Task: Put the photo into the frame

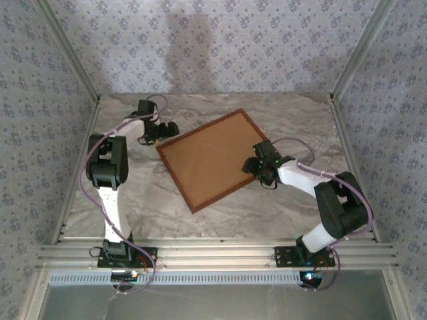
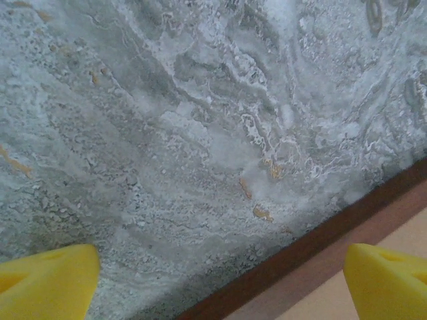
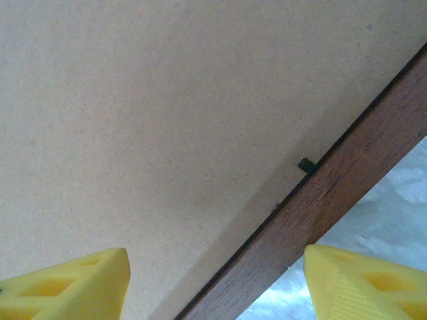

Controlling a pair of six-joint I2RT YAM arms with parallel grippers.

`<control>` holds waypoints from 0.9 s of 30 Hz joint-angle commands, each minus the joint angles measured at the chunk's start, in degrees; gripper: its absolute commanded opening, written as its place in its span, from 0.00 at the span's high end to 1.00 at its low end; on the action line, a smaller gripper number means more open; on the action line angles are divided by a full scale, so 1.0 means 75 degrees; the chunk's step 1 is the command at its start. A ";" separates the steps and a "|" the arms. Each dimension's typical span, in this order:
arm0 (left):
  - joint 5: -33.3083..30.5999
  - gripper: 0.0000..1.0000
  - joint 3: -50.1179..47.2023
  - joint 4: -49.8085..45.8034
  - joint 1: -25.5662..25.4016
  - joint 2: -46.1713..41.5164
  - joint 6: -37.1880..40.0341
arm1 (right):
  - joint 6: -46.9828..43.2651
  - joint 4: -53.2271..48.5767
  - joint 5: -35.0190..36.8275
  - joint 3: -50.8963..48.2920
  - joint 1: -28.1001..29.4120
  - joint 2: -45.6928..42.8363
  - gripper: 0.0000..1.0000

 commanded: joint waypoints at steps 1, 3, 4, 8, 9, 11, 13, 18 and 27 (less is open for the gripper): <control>0.1049 0.06 -0.0698 0.0408 -0.0155 -0.0093 -0.0509 | 0.0148 0.0400 -0.0218 0.0357 -0.0086 0.0458 0.28; 0.1142 0.06 -0.1170 0.0627 -0.0205 -0.0408 -0.0707 | -0.0138 0.0482 -0.0227 0.0496 -0.0167 0.0480 0.28; 0.1125 0.07 -0.1460 0.0762 -0.0258 -0.0614 -0.0786 | -0.0303 0.0475 -0.0227 0.0581 -0.0251 0.0487 0.27; 0.0959 0.07 -0.2593 0.1254 -0.0543 -0.1473 -0.1130 | -0.0904 0.0559 -0.0632 0.0965 -0.0760 0.0724 0.27; 0.0941 0.07 -0.2808 0.1316 -0.0634 -0.1629 -0.1193 | -0.1042 0.0612 -0.0765 0.1071 -0.0887 0.0825 0.27; 0.0850 0.07 -0.3179 0.1352 -0.0858 -0.1943 -0.1312 | -0.1315 0.0666 -0.1028 0.1355 -0.1136 0.1117 0.27; 0.0815 0.08 -0.3457 0.1349 -0.1041 -0.2182 -0.1398 | -0.1442 0.0701 -0.1193 0.1633 -0.1265 0.1442 0.26; 0.0860 0.08 -0.4103 0.1519 -0.1444 -0.2888 -0.1889 | -0.1516 0.0845 -0.1335 0.2355 -0.1409 0.2095 0.25; 0.0739 0.08 -0.4897 0.2022 -0.2541 -0.3792 -0.2916 | -0.2334 0.0502 -0.1903 0.3418 -0.1899 0.2406 0.24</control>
